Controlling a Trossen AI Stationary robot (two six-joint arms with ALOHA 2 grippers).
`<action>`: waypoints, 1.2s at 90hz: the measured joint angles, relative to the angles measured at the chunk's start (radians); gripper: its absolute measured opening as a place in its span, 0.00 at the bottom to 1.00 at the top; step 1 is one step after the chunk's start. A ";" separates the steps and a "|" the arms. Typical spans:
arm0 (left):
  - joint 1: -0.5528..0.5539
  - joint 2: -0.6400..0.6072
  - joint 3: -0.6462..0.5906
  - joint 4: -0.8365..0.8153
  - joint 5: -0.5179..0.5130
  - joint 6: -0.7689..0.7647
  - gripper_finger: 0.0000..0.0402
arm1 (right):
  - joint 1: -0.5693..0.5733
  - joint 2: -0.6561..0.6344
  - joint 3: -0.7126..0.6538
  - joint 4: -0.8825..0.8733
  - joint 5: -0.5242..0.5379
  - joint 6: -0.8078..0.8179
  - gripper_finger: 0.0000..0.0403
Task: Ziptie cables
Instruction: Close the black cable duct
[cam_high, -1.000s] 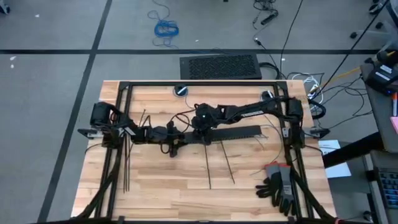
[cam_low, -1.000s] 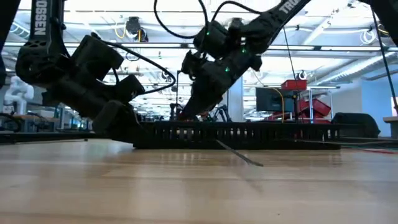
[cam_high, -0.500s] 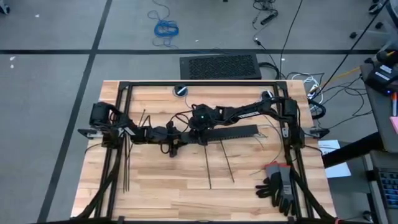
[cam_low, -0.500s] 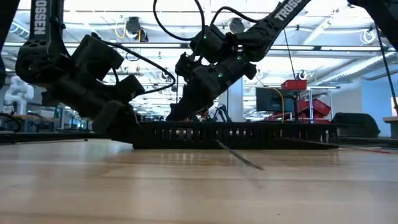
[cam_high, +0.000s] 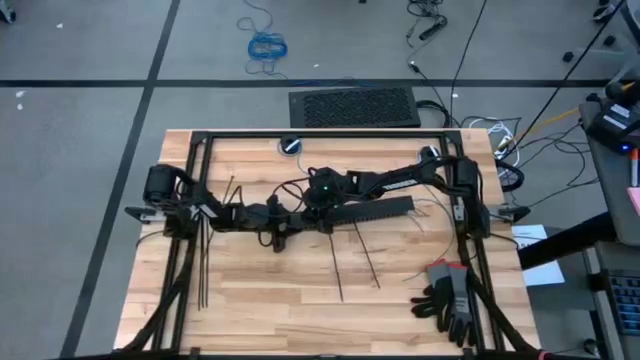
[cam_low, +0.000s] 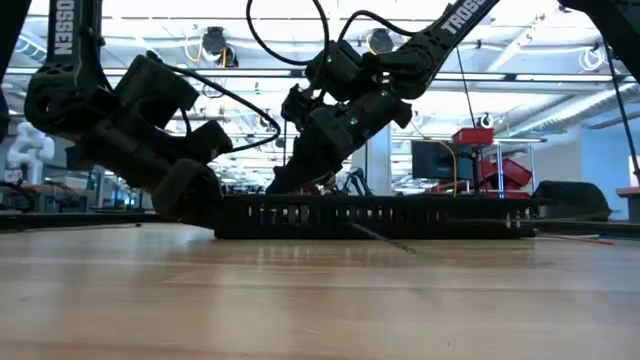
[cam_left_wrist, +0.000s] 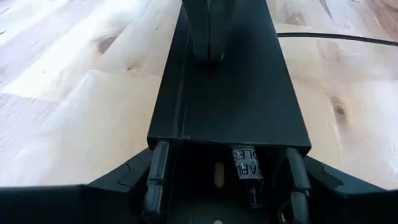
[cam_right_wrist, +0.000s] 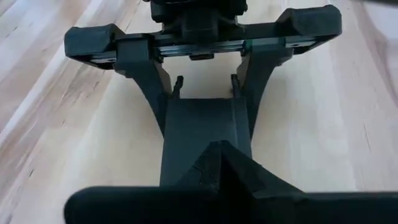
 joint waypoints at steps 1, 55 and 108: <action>0.000 0.000 0.000 0.000 0.000 0.000 0.60 | 0.000 -0.001 0.000 0.001 0.002 0.002 0.00; 0.001 -0.002 0.001 -0.017 -0.025 -0.001 0.62 | -0.008 0.086 0.000 0.232 -0.056 0.031 0.00; 0.008 -0.048 0.001 -0.025 0.042 -0.051 0.67 | -0.006 0.070 0.000 0.206 -0.063 0.035 0.00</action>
